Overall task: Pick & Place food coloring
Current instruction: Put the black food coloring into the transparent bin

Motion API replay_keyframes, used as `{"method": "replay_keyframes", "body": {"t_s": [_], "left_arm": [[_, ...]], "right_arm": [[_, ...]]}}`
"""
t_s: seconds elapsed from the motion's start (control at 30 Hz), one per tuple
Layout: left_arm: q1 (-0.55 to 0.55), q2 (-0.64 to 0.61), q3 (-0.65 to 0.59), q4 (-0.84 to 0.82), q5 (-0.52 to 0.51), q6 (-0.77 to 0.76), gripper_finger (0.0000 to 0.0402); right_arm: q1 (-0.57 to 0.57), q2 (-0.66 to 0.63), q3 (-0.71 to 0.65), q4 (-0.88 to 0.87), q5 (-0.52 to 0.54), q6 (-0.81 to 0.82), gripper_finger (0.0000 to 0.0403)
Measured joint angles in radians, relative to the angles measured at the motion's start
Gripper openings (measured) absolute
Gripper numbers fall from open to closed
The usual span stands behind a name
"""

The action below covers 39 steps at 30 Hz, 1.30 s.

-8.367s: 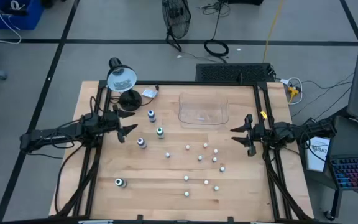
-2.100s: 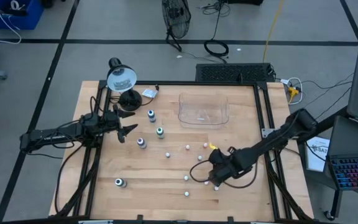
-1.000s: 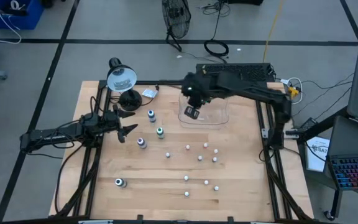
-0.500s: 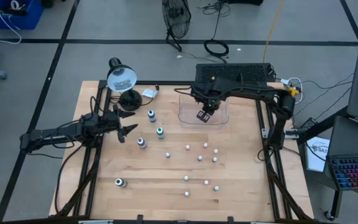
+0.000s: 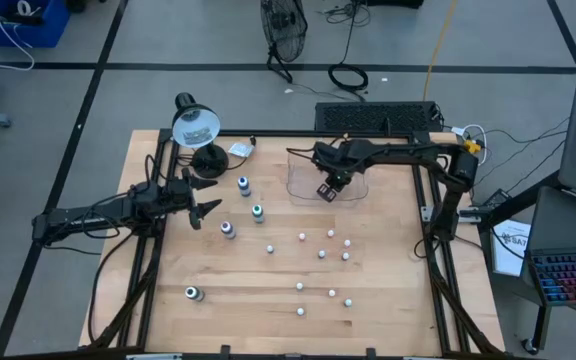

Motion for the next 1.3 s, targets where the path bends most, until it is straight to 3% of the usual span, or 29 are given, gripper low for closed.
{"method": "replay_keyframes", "body": {"t_s": [0.4,0.67,0.87,1.0,1.13,1.3], "left_arm": [[0.0,0.0,0.0,0.0,0.0,0.0,0.0296],[0.0,0.0,0.0,0.0,0.0,0.0,0.0296],[0.0,0.0,0.0,0.0,0.0,0.0,0.0296],[0.0,0.0,0.0,0.0,0.0,0.0,0.0296],[0.0,0.0,0.0,0.0,0.0,0.0,0.0296],[0.0,0.0,0.0,0.0,0.0,0.0,0.0296]], "right_arm": [[-0.02,0.0,-0.045,0.021,-0.001,0.006,0.0052],[-0.02,0.0,-0.052,0.027,-0.001,0.039,0.0139],[-0.02,-0.017,-0.022,-0.002,-0.001,0.04,0.0176],[-0.02,-0.083,0.001,-0.018,-0.007,0.082,0.0181],[-0.003,-0.2,0.009,-0.019,-0.095,0.108,0.0176],[0.12,-0.369,0.009,-0.022,-0.194,0.138,0.0171]]}}
